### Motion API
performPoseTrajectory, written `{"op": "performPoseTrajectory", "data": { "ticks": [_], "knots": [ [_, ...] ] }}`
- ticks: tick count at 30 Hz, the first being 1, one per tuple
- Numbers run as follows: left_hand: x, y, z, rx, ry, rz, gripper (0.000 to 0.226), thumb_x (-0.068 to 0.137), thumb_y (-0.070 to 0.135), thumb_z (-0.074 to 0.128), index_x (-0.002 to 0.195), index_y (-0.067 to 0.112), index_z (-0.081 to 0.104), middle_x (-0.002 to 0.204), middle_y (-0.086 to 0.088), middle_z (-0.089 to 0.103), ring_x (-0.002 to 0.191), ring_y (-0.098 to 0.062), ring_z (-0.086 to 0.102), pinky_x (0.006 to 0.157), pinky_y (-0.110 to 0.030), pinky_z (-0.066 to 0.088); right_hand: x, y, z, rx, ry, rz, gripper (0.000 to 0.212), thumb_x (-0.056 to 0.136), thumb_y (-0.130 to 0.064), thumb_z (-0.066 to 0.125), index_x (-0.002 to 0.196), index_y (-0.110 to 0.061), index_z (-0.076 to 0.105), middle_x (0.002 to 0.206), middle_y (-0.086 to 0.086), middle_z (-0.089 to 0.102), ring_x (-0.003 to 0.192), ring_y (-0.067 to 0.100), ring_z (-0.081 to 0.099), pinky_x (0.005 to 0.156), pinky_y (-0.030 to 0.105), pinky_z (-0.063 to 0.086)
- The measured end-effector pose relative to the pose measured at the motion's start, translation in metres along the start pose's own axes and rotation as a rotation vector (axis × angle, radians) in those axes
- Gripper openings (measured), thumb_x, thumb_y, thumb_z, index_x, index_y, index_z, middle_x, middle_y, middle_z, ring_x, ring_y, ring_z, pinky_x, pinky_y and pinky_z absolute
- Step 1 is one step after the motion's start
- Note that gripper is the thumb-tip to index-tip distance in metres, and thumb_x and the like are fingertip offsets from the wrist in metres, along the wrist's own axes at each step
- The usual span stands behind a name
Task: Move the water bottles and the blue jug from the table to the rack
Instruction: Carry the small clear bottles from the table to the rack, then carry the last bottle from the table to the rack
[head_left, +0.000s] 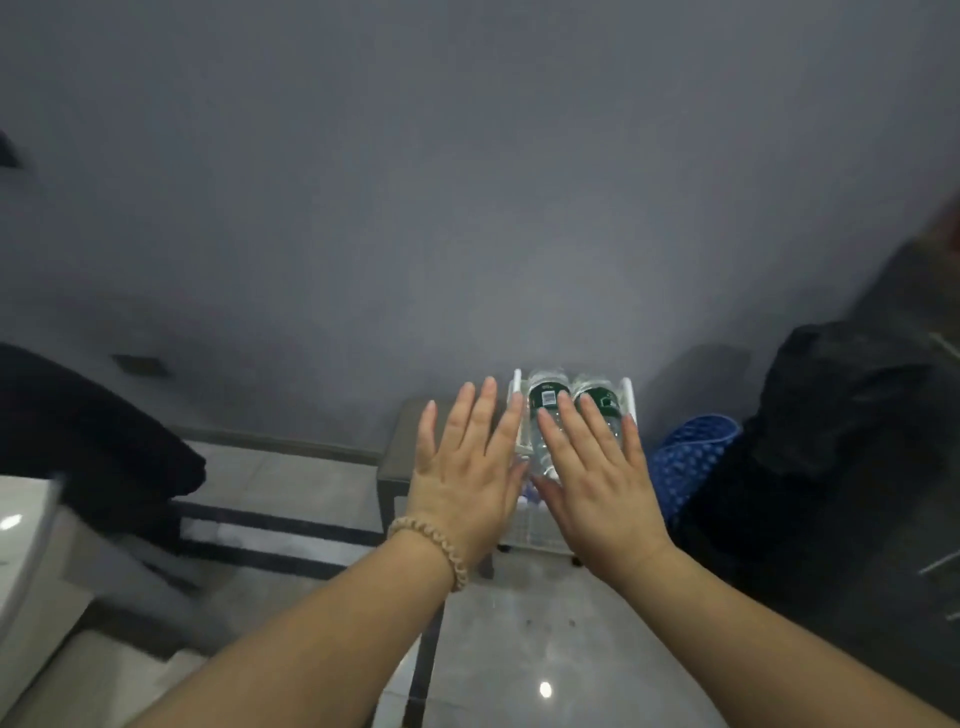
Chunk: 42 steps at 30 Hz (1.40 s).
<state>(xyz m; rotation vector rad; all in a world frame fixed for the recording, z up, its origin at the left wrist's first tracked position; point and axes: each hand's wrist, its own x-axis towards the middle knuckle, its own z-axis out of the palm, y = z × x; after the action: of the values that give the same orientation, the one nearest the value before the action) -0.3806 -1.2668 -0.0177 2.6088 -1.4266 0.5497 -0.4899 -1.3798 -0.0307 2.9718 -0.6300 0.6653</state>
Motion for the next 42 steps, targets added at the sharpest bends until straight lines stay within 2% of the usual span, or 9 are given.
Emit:
{"op": "performPoseTrajectory", "data": {
  "ticks": [6,14,18,23,27,31,34,38,42],
  "knots": [
    [-0.074,-0.001,-0.062,0.067,0.009,-0.135,0.062,0.092,0.048,0.028,0.147,0.022,0.019,0.154,-0.007,0.023,0.141,-0.023,0.019,0.111,-0.050,0.005,-0.032,-0.039,-0.053,0.055,0.070,-0.105,0.058,0.093,-0.043,0.031,0.144,-0.016,0.033,0.151,0.010,0.031,0.141,0.026,0.020,0.113,0.051,0.008],
    [-0.193,-0.078,-0.144,0.143,0.110,-0.383,0.060,0.092,0.046,0.032,0.145,0.020,0.022,0.150,-0.011,0.031,0.138,-0.028,0.028,0.109,-0.053,0.016,-0.070,-0.177,-0.103,0.138,0.104,-0.238,0.060,0.092,-0.045,0.025,0.147,-0.020,0.027,0.154,0.009,0.021,0.143,0.026,0.010,0.113,0.051,0.001],
    [-0.277,-0.134,-0.185,0.182,0.126,-0.551,0.061,0.092,0.050,0.013,0.147,0.023,0.013,0.154,-0.009,0.022,0.141,-0.028,0.020,0.110,-0.052,0.010,-0.100,-0.282,-0.120,0.200,0.104,-0.303,0.060,0.094,-0.046,0.021,0.149,-0.024,0.014,0.157,0.007,0.010,0.145,0.024,0.001,0.113,0.049,-0.005],
    [-0.413,-0.218,-0.235,0.268,0.095,-0.661,0.065,0.091,0.058,0.020,0.148,0.026,0.013,0.156,-0.008,0.016,0.141,-0.031,0.018,0.110,-0.052,0.003,-0.161,-0.442,-0.125,0.244,0.094,-0.352,0.059,0.096,-0.050,0.015,0.149,-0.030,-0.002,0.158,0.002,-0.011,0.142,0.020,-0.020,0.113,0.049,-0.015],
    [-0.542,-0.292,-0.279,0.320,0.018,-0.726,0.072,0.085,0.063,0.002,0.148,0.027,0.001,0.158,-0.006,0.004,0.143,-0.030,0.007,0.111,-0.052,-0.004,-0.210,-0.578,-0.132,0.296,0.059,-0.368,0.058,0.093,-0.056,0.002,0.143,-0.035,-0.018,0.156,0.000,-0.019,0.139,0.018,-0.027,0.110,0.045,-0.023],
    [-0.607,-0.332,-0.289,0.225,-0.042,-0.766,0.072,0.082,0.062,0.000,0.146,0.029,-0.010,0.157,-0.004,-0.008,0.143,-0.028,-0.004,0.115,-0.050,0.002,-0.241,-0.651,-0.126,0.310,0.012,-0.455,0.058,0.097,-0.051,0.016,0.149,-0.030,0.001,0.157,0.002,-0.010,0.142,0.019,-0.018,0.113,0.047,-0.015],
    [-0.639,-0.367,-0.283,0.210,-0.071,-0.760,0.070,0.084,0.059,0.003,0.145,0.028,-0.014,0.157,-0.004,-0.008,0.143,-0.028,-0.004,0.116,-0.047,0.006,-0.249,-0.697,-0.114,0.317,-0.023,-0.464,0.061,0.097,-0.048,0.032,0.150,-0.028,0.009,0.158,0.003,-0.003,0.143,0.020,-0.014,0.112,0.046,-0.014],
    [-0.661,-0.409,-0.259,0.189,-0.080,-0.764,0.068,0.088,0.057,0.007,0.147,0.027,-0.007,0.158,-0.006,-0.002,0.143,-0.029,-0.001,0.114,-0.046,0.006,-0.237,-0.740,-0.087,0.277,-0.044,-0.507,0.065,0.094,-0.045,0.043,0.150,-0.027,0.016,0.158,0.005,0.005,0.144,0.022,-0.006,0.112,0.049,-0.006],
    [-0.659,-0.463,-0.238,0.198,-0.086,-0.713,0.067,0.093,0.051,0.034,0.149,0.022,0.011,0.155,-0.010,0.016,0.141,-0.033,0.017,0.111,-0.048,0.016,-0.200,-0.782,-0.048,0.271,-0.041,-0.524,0.068,0.090,-0.041,0.051,0.148,-0.025,0.021,0.157,0.008,0.014,0.144,0.026,0.003,0.111,0.052,0.002]
  ]
}}
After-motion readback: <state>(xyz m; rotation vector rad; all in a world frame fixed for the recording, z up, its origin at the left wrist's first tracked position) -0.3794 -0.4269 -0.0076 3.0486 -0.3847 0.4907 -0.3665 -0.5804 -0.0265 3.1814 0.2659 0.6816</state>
